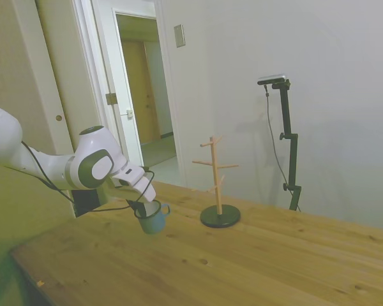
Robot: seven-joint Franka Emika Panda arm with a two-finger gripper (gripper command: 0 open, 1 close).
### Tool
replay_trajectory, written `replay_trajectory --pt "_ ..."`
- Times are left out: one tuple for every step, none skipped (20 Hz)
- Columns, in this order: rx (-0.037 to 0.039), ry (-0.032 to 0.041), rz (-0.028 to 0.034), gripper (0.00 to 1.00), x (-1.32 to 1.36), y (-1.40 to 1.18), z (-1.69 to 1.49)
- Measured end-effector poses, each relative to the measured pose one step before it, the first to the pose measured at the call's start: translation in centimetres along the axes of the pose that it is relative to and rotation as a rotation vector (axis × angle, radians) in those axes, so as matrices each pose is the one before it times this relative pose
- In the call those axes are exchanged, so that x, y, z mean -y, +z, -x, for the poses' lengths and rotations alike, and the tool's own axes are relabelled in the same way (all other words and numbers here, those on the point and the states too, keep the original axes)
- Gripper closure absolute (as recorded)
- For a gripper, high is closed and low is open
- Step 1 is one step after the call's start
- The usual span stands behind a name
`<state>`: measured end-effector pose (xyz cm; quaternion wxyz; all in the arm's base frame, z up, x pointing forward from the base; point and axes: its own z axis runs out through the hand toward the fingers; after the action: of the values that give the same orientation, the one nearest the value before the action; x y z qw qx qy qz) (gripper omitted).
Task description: Unload the mug
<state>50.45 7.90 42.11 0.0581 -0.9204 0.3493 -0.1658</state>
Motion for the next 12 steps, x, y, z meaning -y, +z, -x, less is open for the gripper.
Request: replay_trajectory --pt "0.0053 0.00682 0.01017 1.0 -0.66 0.416 -0.165" --pt "0.00431 0.00821 0.00968 1.0 -0.636 0.37 -0.251" --pt "0.00468 0.00936 0.01032 1.0 -0.578 0.31 -0.285" --pt "0.00636 0.00885 0.01227 1.0 -0.525 0.297 -0.21" --pt "0.00822 0.00751 0.01416 1.0 -0.469 0.32 -0.125" --pt "0.00684 0.00607 0.01137 1.0 -0.378 0.301 -0.114" --pt "0.00863 0.00493 0.01303 1.0 -0.297 0.277 -0.092" --pt "0.00761 0.00514 0.01141 1.0 -0.269 0.269 -0.121" --pt "0.00697 0.00561 0.01034 1.0 -0.24 0.255 -0.144" --pt "0.00631 0.00553 0.00932 1.0 -0.195 0.245 -0.198" --pt "0.00698 0.00544 0.01007 1.0 -0.173 0.244 -0.219" --pt "0.00508 0.00656 0.00742 1.0 -0.113 0.254 -0.322"
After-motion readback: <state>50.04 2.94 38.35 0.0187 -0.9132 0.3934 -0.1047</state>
